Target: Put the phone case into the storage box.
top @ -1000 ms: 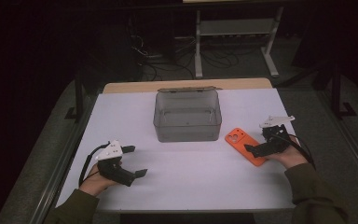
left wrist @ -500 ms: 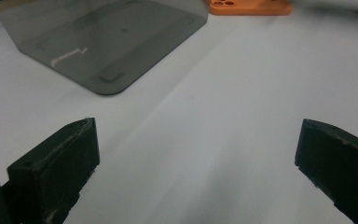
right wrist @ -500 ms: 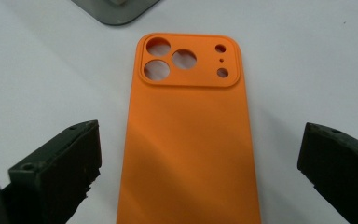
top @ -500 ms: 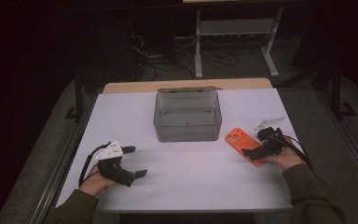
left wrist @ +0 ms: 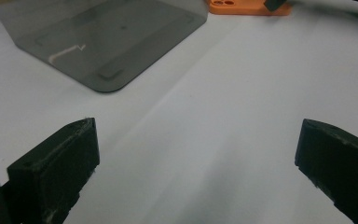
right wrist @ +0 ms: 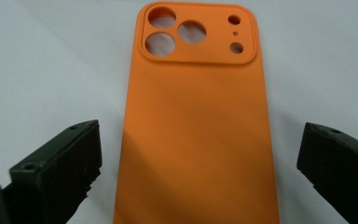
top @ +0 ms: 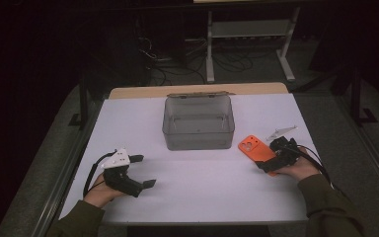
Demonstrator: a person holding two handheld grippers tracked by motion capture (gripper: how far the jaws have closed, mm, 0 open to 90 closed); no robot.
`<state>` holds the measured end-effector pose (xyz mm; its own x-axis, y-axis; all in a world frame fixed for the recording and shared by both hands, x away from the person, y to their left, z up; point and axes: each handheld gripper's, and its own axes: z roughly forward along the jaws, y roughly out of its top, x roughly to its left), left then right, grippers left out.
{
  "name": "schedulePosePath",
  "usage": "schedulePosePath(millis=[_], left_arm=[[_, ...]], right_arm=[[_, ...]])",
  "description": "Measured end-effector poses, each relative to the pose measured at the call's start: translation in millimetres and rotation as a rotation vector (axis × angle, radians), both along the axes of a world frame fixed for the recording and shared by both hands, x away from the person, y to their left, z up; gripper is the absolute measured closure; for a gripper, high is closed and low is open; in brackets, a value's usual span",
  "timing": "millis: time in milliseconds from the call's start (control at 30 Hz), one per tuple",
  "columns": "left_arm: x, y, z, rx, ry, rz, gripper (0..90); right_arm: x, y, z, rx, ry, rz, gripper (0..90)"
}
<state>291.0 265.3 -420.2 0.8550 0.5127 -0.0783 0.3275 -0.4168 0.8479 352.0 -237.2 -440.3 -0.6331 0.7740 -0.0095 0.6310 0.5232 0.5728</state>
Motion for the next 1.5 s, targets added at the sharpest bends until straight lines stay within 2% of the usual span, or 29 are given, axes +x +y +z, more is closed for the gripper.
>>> schedulePosePath(millis=[433, 967, 1500], left_arm=[[-0.4, -0.5, 0.8, 0.002, 0.013, -0.012, 0.0], [-0.9, -1.6, 0.7, 0.012, 0.032, -0.014, 0.0], [-1.9, -2.1, -0.8, 0.024, 0.045, -0.013, 0.0]], right_arm=[[0.5, 2.3, -7.1, -0.028, 0.027, 0.012, 0.0], [1.0, 0.0, -7.8, -0.006, 0.050, 0.018, 5.1], [-1.4, 1.1, -8.4, -0.014, 0.041, 0.002, 6.1]])
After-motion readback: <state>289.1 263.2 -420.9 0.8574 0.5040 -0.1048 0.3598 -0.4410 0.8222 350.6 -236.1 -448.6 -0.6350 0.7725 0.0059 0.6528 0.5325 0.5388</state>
